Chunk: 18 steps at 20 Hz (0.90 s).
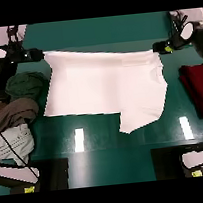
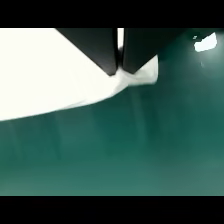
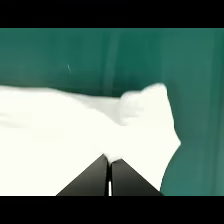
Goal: Fold the shirts.
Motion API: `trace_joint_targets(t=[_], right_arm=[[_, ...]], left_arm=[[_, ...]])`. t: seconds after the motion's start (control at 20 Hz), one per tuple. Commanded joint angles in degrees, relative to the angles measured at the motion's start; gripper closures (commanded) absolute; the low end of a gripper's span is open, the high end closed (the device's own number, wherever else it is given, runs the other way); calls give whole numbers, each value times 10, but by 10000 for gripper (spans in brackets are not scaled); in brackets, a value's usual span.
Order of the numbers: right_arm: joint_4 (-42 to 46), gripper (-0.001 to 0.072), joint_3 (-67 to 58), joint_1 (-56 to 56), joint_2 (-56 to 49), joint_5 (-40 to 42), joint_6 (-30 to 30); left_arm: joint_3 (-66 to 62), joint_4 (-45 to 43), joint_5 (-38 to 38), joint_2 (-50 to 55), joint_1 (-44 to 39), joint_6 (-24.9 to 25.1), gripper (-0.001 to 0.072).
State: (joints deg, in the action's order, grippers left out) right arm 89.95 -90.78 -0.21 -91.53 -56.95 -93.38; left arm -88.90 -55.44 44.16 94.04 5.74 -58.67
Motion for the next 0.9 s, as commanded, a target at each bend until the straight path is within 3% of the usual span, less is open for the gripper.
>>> trace_joint_targets(t=[0.0, 0.35, 0.4, 0.45, 0.5, 0.7, 0.85], right_arm=[[28, 701, 81, 14, 41, -1, -22], [-7, 688, 193, 18, 87, -6, -22], [-22, 574, 196, 18, 87, -7, -22], [-36, 387, 196, 18, 87, -9, -21], [-50, 340, 196, 18, 89, -14, -21], [-64, 341, 196, 14, 127, -60, -13], [-64, 342, 196, 14, 174, -90, 14]], left_arm=[[7, -59, 75, 3, 0, -7, 683], [14, -66, 140, 18, 0, -59, 682], [14, -66, 148, 18, 0, -71, 646], [14, -68, 155, 18, 0, -78, 381], [14, -70, 167, 18, 0, -90, 188], [-3, -80, 280, 13, 28, -110, 190], [19, -71, 357, -17, 70, -116, 240]])
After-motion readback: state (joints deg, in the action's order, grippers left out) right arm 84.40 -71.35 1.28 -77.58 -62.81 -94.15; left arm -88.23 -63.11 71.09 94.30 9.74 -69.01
